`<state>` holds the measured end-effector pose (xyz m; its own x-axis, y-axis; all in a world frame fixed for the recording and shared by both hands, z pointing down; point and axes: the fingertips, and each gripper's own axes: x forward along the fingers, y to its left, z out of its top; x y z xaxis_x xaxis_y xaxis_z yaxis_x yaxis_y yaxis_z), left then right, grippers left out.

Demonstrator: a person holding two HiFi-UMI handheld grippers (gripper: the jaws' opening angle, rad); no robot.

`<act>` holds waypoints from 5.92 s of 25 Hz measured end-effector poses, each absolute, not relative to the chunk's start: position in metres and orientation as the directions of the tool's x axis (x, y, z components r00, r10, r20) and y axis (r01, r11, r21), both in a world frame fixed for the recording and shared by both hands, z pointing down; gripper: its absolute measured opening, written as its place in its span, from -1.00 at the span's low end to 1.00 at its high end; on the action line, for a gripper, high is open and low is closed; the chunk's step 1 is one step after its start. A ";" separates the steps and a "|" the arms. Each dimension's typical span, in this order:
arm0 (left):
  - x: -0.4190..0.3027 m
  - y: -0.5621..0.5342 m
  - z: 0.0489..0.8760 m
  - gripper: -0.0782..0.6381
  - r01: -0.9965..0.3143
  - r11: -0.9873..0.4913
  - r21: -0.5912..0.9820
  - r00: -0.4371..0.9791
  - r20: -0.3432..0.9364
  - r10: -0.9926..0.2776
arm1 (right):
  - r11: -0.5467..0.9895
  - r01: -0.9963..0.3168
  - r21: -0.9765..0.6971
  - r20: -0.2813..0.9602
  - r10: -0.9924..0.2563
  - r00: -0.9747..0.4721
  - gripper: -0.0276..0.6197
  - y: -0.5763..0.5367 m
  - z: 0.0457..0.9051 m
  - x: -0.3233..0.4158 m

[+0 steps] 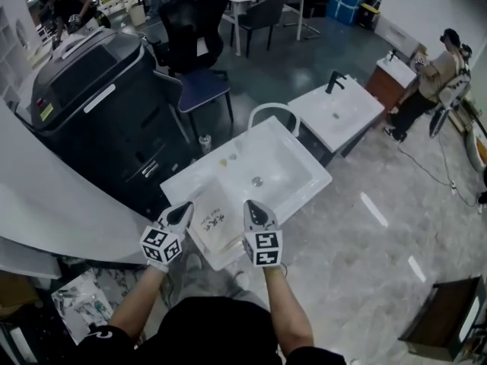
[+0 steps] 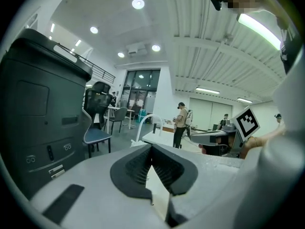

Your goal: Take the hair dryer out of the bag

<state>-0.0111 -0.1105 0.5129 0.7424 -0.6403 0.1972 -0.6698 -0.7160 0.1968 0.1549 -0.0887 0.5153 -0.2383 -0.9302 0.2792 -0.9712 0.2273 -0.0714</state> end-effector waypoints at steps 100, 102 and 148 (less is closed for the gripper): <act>0.009 -0.148 0.760 -0.70 -0.200 -0.939 0.280 0.842 0.538 -0.019 | 0.276 -0.933 -0.229 0.751 -0.560 -0.350 -0.29 -0.124 0.837 0.029; 0.004 -0.152 0.763 -0.70 -0.209 -0.936 0.284 0.840 0.542 -0.023 | 0.274 -0.936 -0.219 0.761 -0.553 -0.340 -0.25 -0.127 0.844 0.028; 0.058 -0.114 0.760 -0.67 -0.190 -0.976 0.108 0.749 0.658 -0.073 | 0.033 -0.972 -0.231 0.765 -0.611 -0.203 -0.31 -0.038 0.752 0.084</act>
<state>0.0577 -0.1140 0.7602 0.7492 -0.0731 0.6583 -0.1898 -0.9759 0.1077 0.0836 -0.0385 0.7520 -0.2027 -0.6113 0.7650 -0.9724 0.0333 -0.2310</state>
